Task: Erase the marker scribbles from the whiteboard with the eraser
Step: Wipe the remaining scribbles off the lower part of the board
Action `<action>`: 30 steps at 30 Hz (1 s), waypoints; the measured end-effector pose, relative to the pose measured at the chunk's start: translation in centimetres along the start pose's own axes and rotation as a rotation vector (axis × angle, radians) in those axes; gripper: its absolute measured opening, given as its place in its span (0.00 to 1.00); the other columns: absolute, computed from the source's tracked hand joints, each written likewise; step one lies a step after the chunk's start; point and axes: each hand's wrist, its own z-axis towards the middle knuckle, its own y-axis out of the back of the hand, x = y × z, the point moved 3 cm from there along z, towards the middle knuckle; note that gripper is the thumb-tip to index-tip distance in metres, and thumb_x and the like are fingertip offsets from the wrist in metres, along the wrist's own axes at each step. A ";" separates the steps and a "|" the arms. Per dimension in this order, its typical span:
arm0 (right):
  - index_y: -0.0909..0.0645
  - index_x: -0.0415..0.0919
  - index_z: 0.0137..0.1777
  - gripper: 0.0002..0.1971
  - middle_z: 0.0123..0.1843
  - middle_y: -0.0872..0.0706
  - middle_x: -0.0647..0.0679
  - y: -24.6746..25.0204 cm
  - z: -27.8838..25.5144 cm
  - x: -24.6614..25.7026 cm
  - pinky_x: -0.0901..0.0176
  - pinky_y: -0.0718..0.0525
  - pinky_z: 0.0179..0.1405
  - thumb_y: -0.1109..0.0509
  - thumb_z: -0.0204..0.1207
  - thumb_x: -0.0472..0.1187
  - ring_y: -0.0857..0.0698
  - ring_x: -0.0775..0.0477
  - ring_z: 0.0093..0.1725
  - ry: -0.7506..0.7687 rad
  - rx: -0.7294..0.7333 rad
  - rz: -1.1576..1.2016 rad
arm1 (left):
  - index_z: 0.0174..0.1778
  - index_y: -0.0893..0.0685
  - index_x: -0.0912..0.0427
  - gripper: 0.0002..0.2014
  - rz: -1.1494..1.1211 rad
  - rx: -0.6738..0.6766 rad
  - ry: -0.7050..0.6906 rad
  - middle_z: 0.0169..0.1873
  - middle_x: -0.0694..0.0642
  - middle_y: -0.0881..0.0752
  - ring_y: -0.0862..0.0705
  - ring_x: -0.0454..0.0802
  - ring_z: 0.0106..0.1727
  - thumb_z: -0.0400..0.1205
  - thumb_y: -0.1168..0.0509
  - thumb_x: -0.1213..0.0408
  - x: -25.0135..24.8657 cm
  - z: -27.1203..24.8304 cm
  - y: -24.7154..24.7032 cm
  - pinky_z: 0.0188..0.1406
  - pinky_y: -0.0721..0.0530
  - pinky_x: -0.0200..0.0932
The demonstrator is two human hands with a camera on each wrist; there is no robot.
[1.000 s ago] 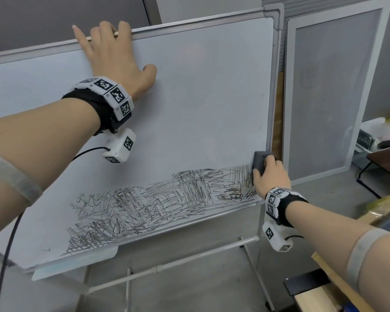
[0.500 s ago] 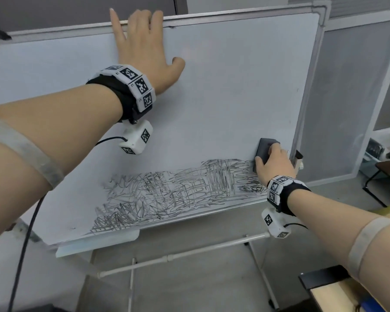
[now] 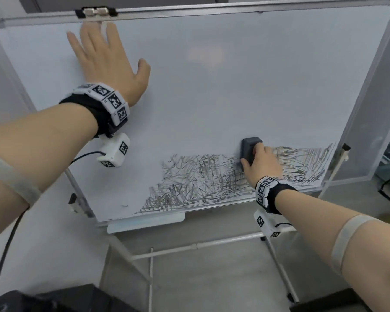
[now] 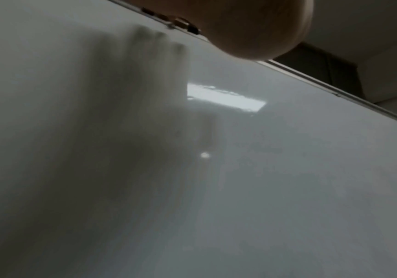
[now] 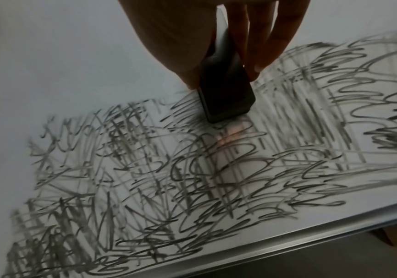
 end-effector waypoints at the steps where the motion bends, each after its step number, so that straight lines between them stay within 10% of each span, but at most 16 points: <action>1: 0.31 0.42 0.60 0.20 0.57 0.23 0.41 -0.4 -0.3 1.0 0.51 0.23 0.38 0.30 0.78 0.52 0.18 0.35 0.49 0.004 0.001 0.006 | 0.78 0.35 0.67 0.39 -0.006 0.013 -0.008 0.75 0.73 0.31 0.37 0.74 0.80 0.76 0.46 0.42 1.0 -0.7 -0.5 0.82 0.51 0.75; 11: 0.29 0.44 0.56 0.18 0.51 0.25 0.42 -4.4 -2.1 12.0 0.48 0.17 0.36 0.28 0.75 0.52 0.22 0.38 0.45 0.316 0.050 -0.025 | 0.77 0.35 0.69 0.38 0.000 0.068 0.111 0.73 0.72 0.31 0.37 0.74 0.79 0.77 0.45 0.44 9.0 -5.5 -3.8 0.82 0.50 0.73; 18: 0.25 0.42 0.55 0.16 0.48 0.24 0.41 -3.4 -0.6 13.7 0.48 0.23 0.38 0.26 0.72 0.47 0.25 0.37 0.45 0.508 -0.061 -0.050 | 0.74 0.32 0.73 0.36 -0.108 0.162 0.666 0.69 0.74 0.26 0.27 0.73 0.71 0.82 0.45 0.42 16.0 -8.3 -5.5 0.70 0.31 0.64; 22: 0.24 0.41 0.54 0.15 0.49 0.24 0.40 -3.9 -0.7 13.2 0.47 0.23 0.38 0.26 0.71 0.45 0.25 0.36 0.47 0.569 -0.080 -0.059 | 0.83 0.42 0.71 0.43 -0.277 0.333 0.928 0.78 0.74 0.32 0.29 0.72 0.77 0.85 0.49 0.37 16.0 -12.7 -8.9 0.75 0.32 0.64; 30: 0.23 0.42 0.53 0.15 0.51 0.23 0.39 -4.3 -0.3 12.7 0.46 0.24 0.39 0.25 0.70 0.43 0.25 0.35 0.49 0.626 -0.103 -0.052 | 0.81 0.41 0.69 0.36 -0.298 0.431 0.973 0.77 0.73 0.33 0.28 0.72 0.75 0.87 0.48 0.43 12.3 -17.3 -12.6 0.72 0.31 0.62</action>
